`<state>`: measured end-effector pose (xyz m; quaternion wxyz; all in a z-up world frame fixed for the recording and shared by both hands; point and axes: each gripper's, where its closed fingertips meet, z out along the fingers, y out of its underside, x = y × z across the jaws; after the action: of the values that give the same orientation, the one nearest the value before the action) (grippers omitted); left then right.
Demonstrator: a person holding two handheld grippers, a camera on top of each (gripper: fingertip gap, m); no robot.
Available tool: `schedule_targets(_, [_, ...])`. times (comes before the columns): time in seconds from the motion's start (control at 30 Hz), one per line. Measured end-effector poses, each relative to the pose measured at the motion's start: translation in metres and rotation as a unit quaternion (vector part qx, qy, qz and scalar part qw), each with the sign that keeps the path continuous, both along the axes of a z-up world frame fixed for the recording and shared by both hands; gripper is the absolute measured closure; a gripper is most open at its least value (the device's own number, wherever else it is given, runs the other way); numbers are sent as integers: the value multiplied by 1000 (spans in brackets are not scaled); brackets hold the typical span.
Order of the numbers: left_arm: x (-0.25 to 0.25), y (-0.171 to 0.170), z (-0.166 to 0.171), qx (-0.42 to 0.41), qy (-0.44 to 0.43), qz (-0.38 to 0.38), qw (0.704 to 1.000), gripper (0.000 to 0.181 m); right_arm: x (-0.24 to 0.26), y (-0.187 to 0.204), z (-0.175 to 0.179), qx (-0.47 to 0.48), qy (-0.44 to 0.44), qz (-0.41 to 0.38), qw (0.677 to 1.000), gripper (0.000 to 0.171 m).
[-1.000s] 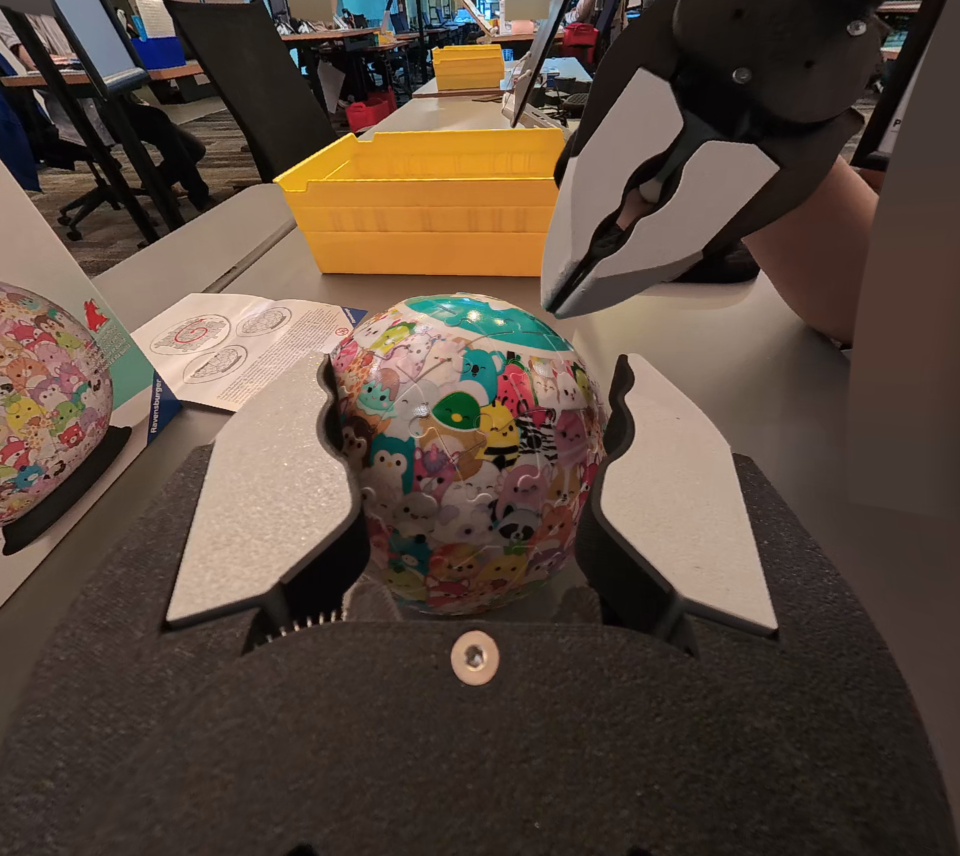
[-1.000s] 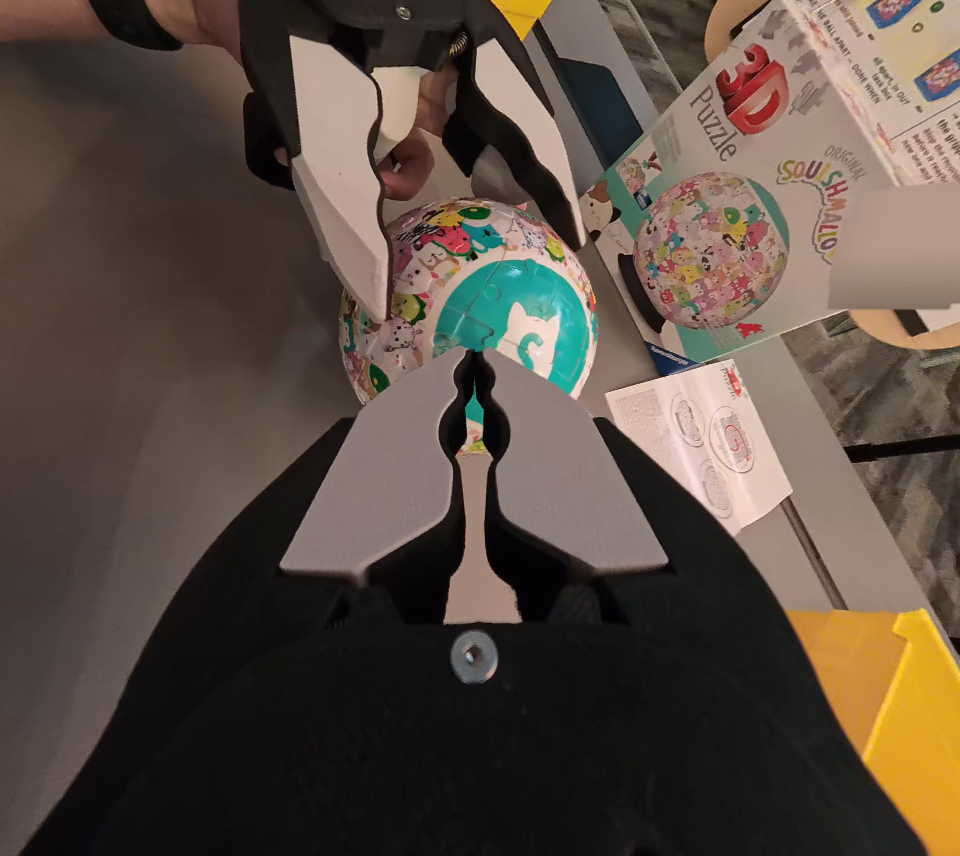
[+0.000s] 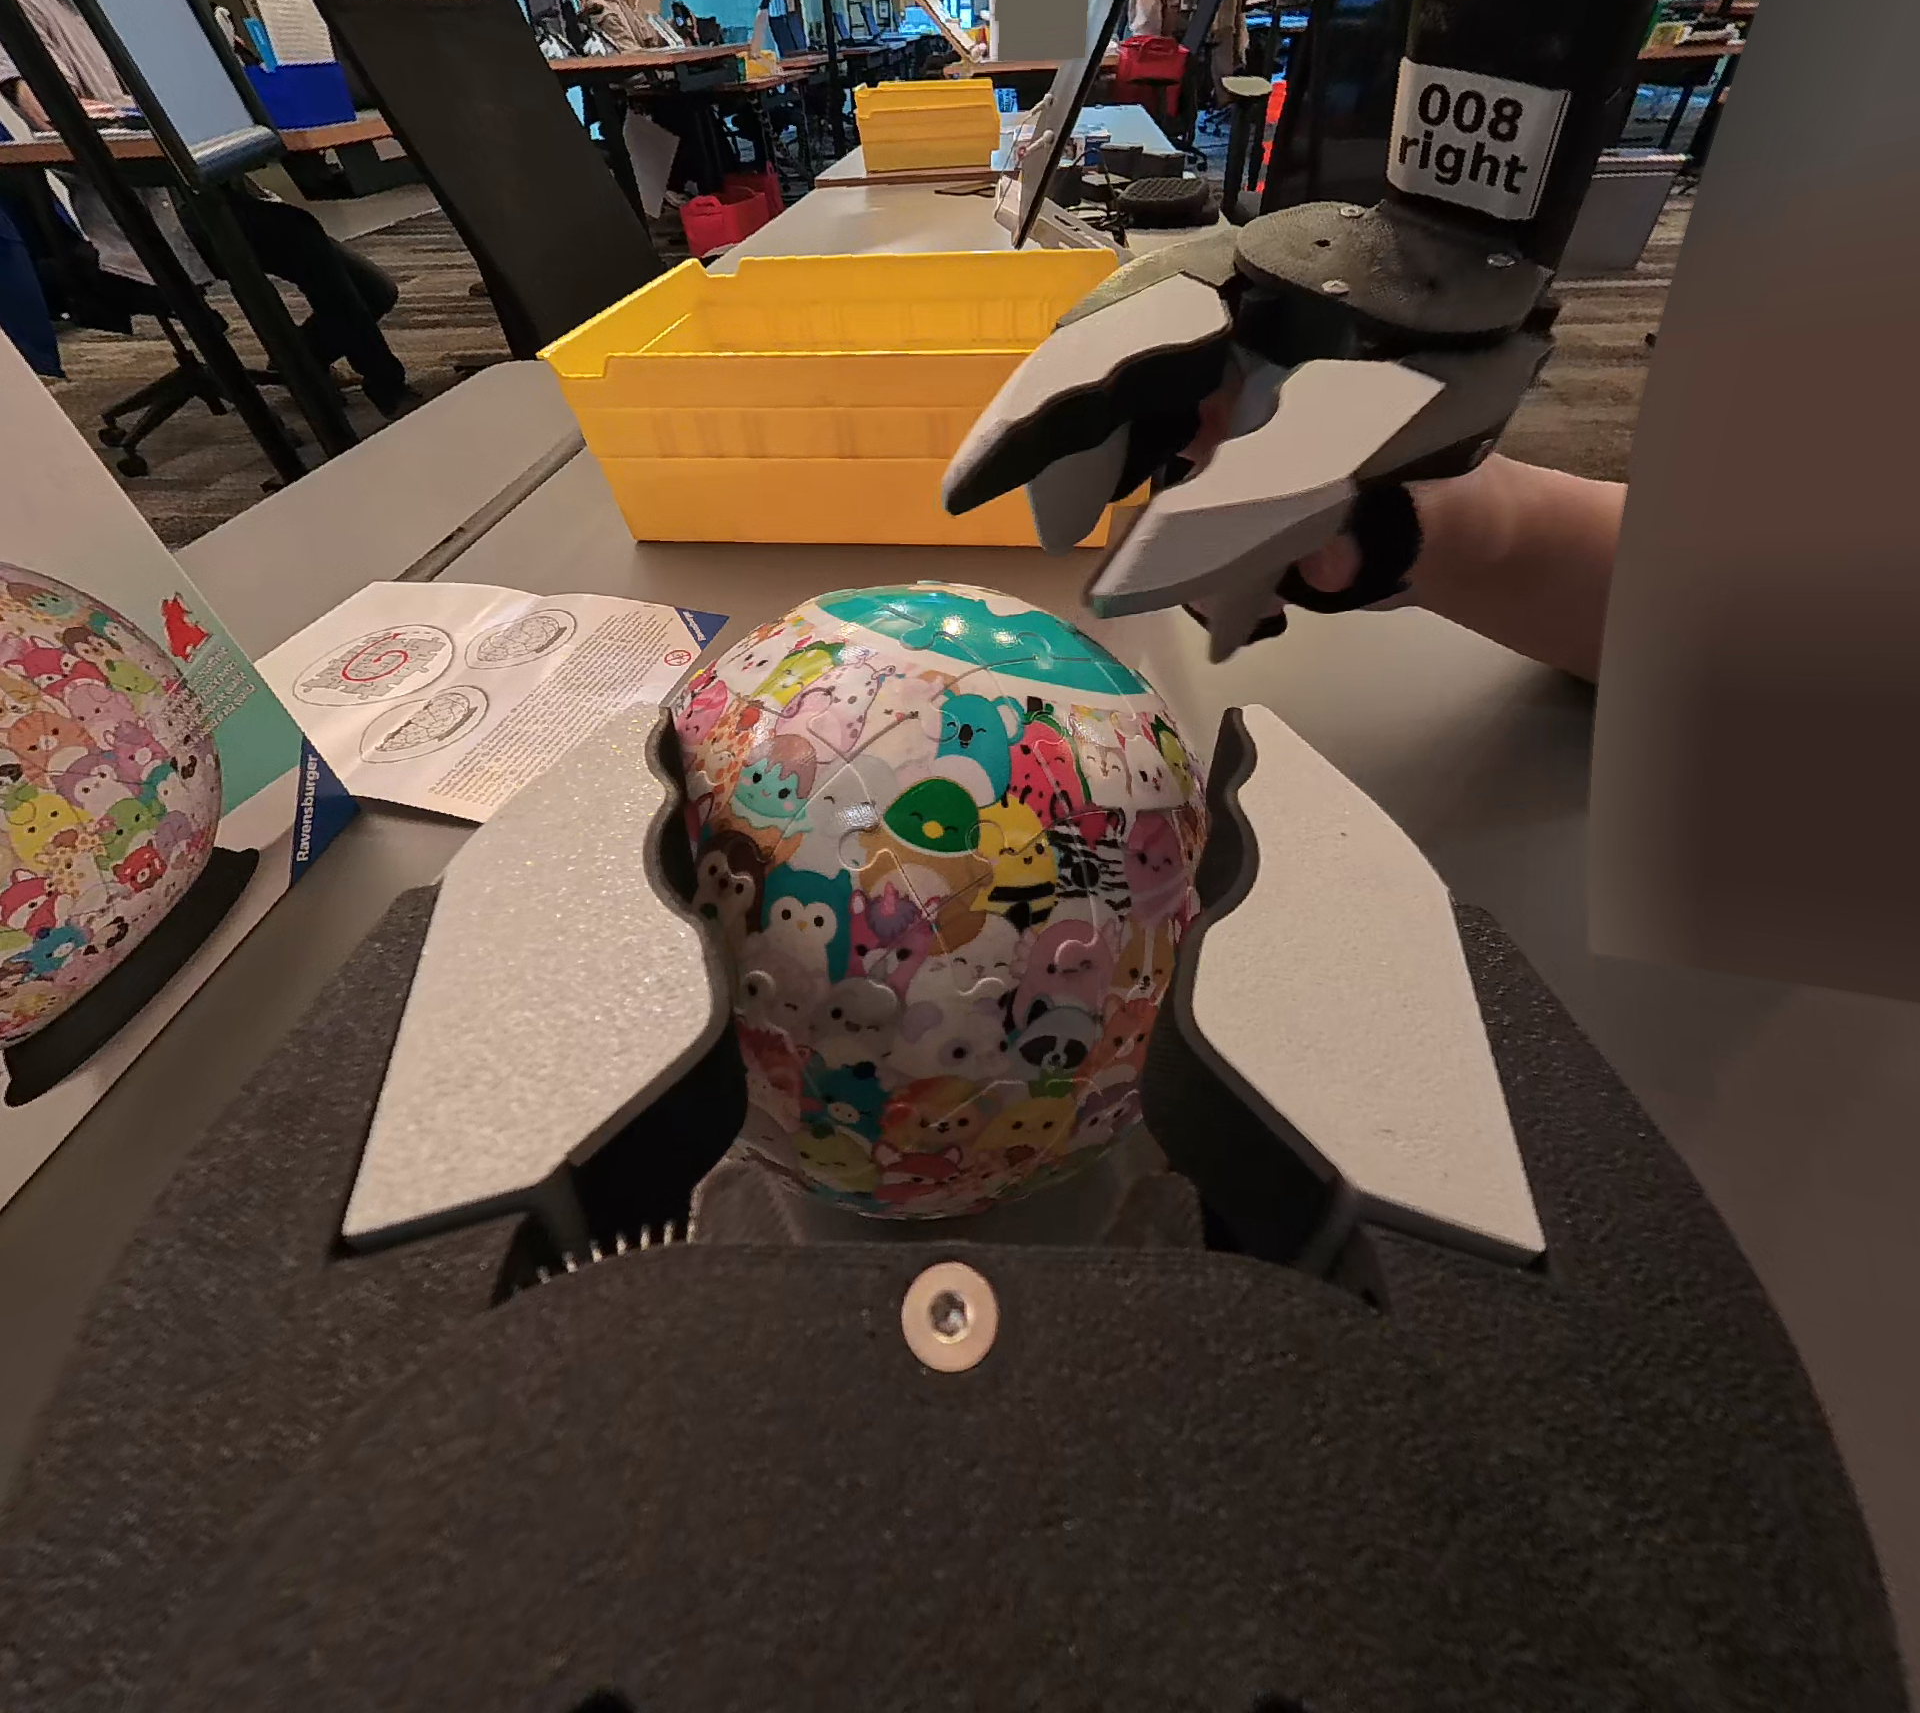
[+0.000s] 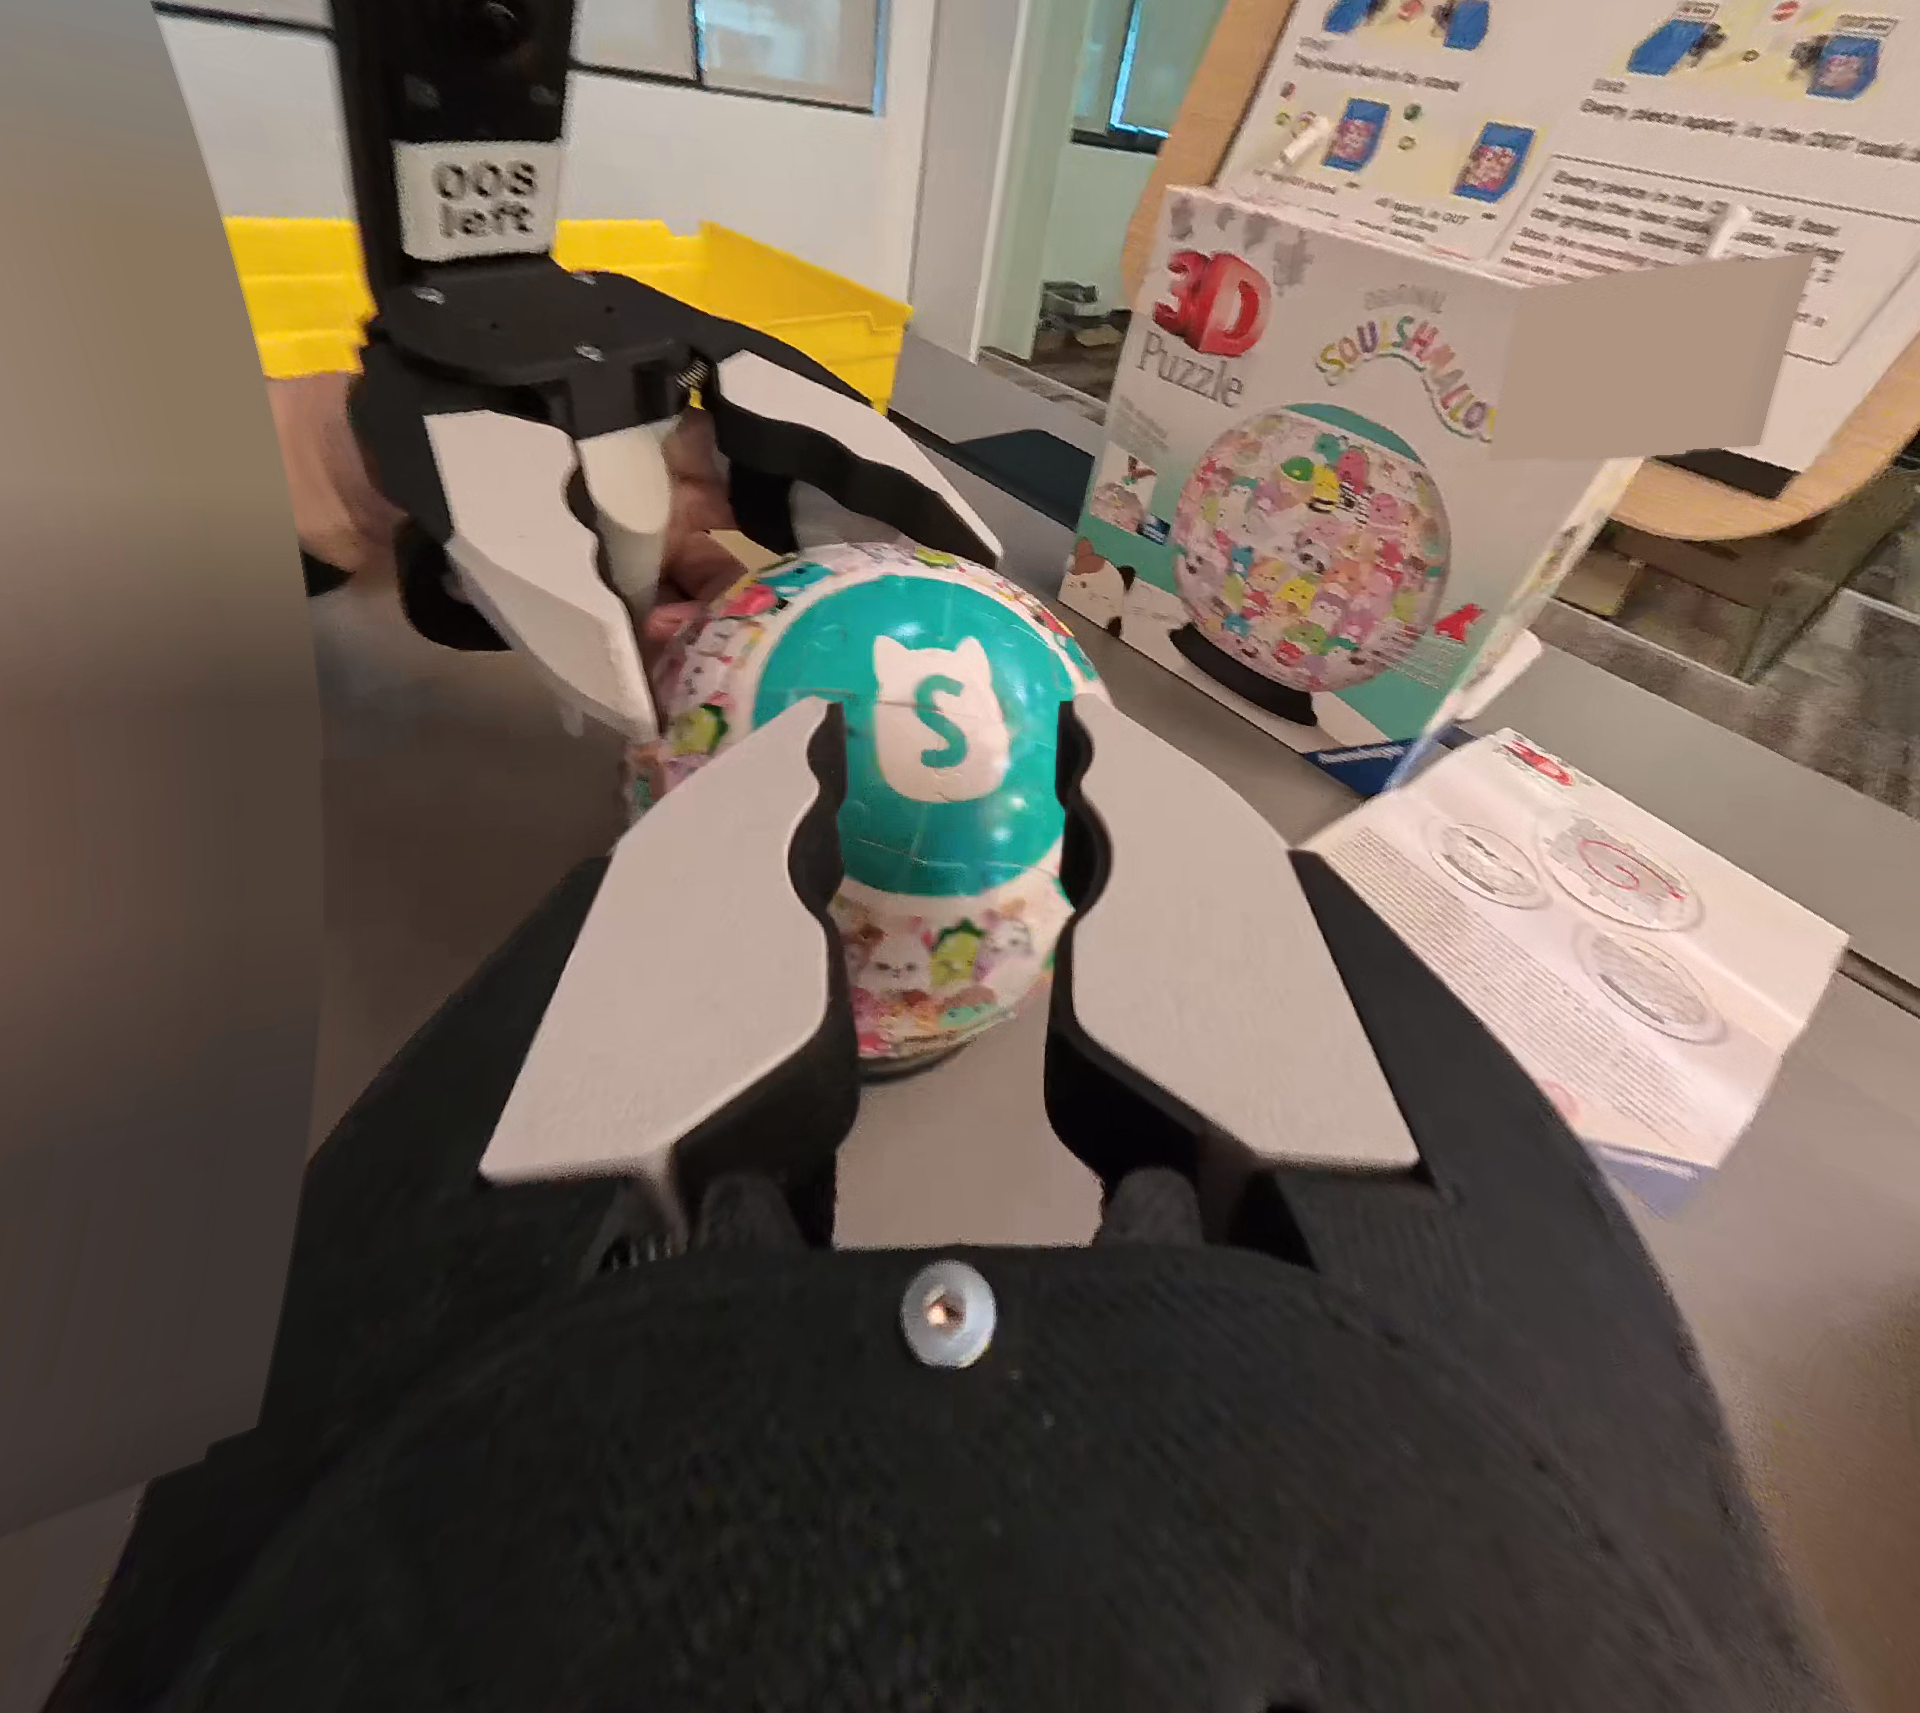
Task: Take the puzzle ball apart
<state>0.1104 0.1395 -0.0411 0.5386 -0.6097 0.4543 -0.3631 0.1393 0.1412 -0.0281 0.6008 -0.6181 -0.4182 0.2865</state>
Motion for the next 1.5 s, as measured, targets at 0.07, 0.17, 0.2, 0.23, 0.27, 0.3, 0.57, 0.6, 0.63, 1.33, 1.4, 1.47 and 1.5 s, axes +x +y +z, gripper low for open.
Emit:
schedule_targets(0.07, [0, 0, 0, 0, -1, 0, 1000, 85, -5, -4, -3, 1, -8, 9, 1000, 130])
schedule_targets(0.17, [0, 0, 0, 0, 1, 1, 1000, 85, -1, 4, -4, 7, -14, -19, 1000, 132])
schedule_targets(0.2, [0, 0, 0, 0, 2, 0, 1000, 85, 1, 5, -4, 3, -14, -23, 1000, 132])
schedule_targets(0.23, [0, 0, 0, 1, 2, 1, 1000, 85, 3, 6, -4, -3, -9, -23, 1000, 132])
schedule_targets(0.27, [0, 0, 0, 1, 2, 0, 1000, 85, 2, 5, -3, -9, -1, -15, 1000, 132])
schedule_targets(0.3, [0, 0, 0, 1, 2, 0, 1000, 85, 1, 2, -2, -17, 4, -7, 1000, 131])
schedule_targets(0.57, [0, 0, 0, 0, 1, 1, 1000, 85, 0, 4, -11, -54, 2, -7, 999, 115])
schedule_targets(0.6, [0, 0, 0, 0, 1, 1, 1000, 85, 1, 5, -12, -63, 2, -8, 998, 113])
schedule_targets(0.63, [0, 0, 0, 0, 1, 1, 1000, 85, 4, 6, -13, -68, 2, -13, 998, 111])
schedule_targets(1.33, [3, 0, -10, 48, 75, 20, 996, 77, 16, 19, -29, -275, 14, -140, 951, 73])
schedule_targets(1.4, [3, 0, -10, 48, 75, 19, 996, 77, 17, 19, -29, -279, 15, -138, 950, 74])
schedule_targets(1.47, [2, 1, -9, 45, 72, 19, 996, 78, 25, 18, -34, -283, 7, -142, 948, 75])
schedule_targets(1.5, [1, 1, -9, 45, 72, 19, 996, 79, 28, 17, -33, -282, 11, -141, 949, 77])
